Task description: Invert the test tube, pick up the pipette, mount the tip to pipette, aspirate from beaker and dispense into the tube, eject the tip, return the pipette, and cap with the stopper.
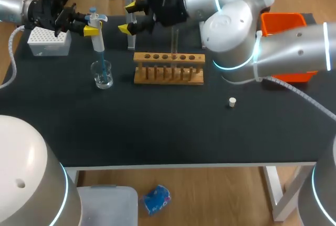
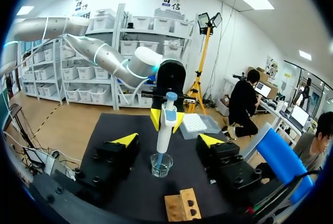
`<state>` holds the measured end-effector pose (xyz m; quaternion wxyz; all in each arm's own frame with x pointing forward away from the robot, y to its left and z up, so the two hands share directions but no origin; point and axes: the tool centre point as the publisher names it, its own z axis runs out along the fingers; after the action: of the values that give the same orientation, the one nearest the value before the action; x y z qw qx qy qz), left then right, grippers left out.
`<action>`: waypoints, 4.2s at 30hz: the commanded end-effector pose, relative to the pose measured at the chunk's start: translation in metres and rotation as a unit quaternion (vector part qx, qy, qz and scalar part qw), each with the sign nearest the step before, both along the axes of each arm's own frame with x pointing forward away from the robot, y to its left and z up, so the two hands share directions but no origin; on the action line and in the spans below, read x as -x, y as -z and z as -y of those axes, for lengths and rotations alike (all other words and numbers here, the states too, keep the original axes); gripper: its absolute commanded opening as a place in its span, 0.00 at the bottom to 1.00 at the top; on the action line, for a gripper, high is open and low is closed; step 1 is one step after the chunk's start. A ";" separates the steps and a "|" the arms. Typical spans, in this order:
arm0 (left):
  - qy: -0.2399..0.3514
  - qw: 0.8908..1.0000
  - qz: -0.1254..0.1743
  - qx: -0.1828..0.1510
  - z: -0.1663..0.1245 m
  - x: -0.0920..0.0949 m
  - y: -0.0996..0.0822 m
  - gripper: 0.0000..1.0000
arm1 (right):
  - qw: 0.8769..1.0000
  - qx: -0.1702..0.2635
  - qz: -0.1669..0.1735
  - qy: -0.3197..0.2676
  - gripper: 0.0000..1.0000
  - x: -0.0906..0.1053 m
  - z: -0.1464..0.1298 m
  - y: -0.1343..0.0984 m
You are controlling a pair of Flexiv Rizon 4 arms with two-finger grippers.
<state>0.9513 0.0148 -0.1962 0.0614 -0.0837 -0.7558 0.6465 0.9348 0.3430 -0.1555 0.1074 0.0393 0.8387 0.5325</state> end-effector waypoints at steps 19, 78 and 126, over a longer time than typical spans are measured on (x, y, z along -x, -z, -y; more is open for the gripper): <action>0.004 1.000 0.000 0.001 -0.002 -0.002 0.000 0.00 | 0.998 0.049 -0.007 -0.025 0.00 -0.013 -0.041 -0.037; 0.004 1.000 0.000 0.001 -0.002 -0.002 0.000 0.00 | 0.998 0.041 -0.023 -0.034 0.00 -0.027 -0.090 -0.026; 0.004 1.000 0.000 0.001 -0.002 -0.002 0.000 0.00 | 0.997 0.052 -0.039 -0.033 0.00 -0.025 -0.088 -0.006</action>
<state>0.9514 0.0149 -0.2007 0.0615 -0.0837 -0.7552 0.6472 0.9591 0.4313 -0.1486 0.0589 0.0279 0.8686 0.4912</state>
